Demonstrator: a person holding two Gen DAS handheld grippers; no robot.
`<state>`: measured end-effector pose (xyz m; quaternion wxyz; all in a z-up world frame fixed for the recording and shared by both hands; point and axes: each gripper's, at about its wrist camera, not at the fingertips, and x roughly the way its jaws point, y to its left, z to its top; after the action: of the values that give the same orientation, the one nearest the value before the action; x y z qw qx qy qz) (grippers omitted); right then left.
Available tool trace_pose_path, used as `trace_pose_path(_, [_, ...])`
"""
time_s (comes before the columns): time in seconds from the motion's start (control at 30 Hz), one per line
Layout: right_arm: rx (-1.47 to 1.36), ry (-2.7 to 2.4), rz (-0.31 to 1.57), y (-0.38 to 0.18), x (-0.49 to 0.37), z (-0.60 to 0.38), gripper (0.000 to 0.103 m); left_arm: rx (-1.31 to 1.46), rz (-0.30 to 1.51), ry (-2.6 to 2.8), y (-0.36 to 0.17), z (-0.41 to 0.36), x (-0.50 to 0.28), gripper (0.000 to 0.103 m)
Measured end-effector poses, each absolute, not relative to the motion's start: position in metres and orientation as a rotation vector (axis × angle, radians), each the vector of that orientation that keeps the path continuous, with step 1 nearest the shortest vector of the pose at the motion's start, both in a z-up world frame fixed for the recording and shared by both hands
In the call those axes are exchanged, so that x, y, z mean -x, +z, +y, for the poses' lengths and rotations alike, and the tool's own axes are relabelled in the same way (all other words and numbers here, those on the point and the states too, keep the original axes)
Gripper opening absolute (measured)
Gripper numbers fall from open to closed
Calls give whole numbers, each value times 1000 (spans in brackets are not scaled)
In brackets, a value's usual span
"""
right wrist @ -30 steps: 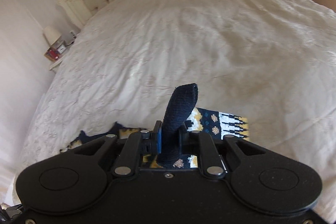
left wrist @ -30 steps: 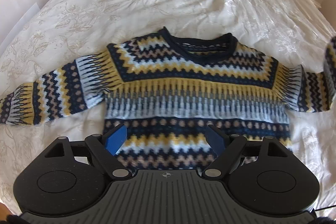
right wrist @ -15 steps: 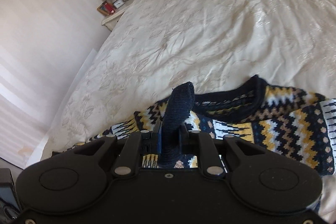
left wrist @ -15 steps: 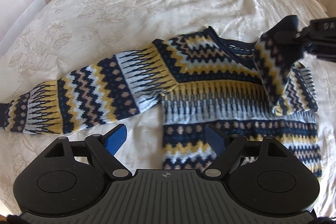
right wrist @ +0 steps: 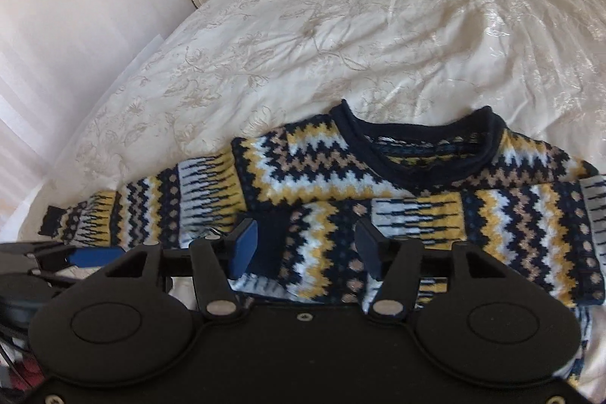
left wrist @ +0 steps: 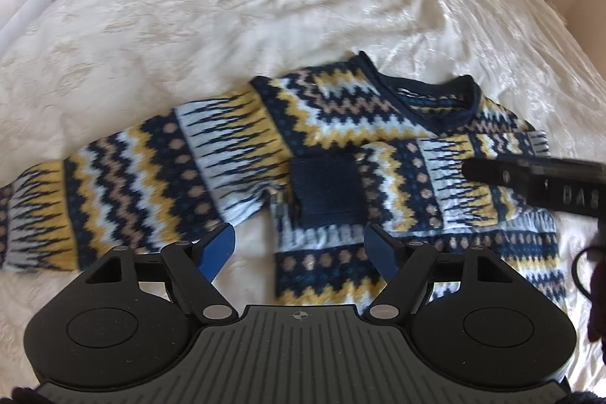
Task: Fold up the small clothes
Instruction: 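Carry the sleeve across the sweater body and open the right gripper, then grasp the folded cuff with the left gripper, reposition it, release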
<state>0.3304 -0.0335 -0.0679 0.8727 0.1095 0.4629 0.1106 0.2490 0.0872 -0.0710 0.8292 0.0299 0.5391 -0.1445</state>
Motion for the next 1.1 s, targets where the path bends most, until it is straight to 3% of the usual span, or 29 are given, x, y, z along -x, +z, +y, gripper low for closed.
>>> trace_pose_path(0.27, [-192, 109, 1058, -99, -297, -69, 68, -91, 1194, -393, -110, 54, -275, 59])
trace_pose_path(0.63, [-290, 59, 1084, -115, -280, -92, 68, 50, 1314, -269, -156, 64, -301, 58])
trace_pose_path(0.67, [-293, 59, 1086, -117, -281, -92, 68, 76, 1296, -254, -156, 66, -302, 52])
trace_pose_path(0.7, [-291, 60, 1089, -118, -281, -92, 68, 102, 1275, -232, -154, 69, -301, 33])
trace_pose_path(0.77, [-290, 62, 1098, -121, -280, -92, 68, 117, 1264, -215, -150, 70, -301, 6])
trace_pose_path(0.93, [-301, 48, 1094, -121, -275, -102, 68, 53, 1153, -189, -118, 74, -295, 6])
trace_pose_path(1.1, [-298, -16, 1078, -119, -275, -131, 68, 73, 1178, -133, -121, 87, -306, 6])
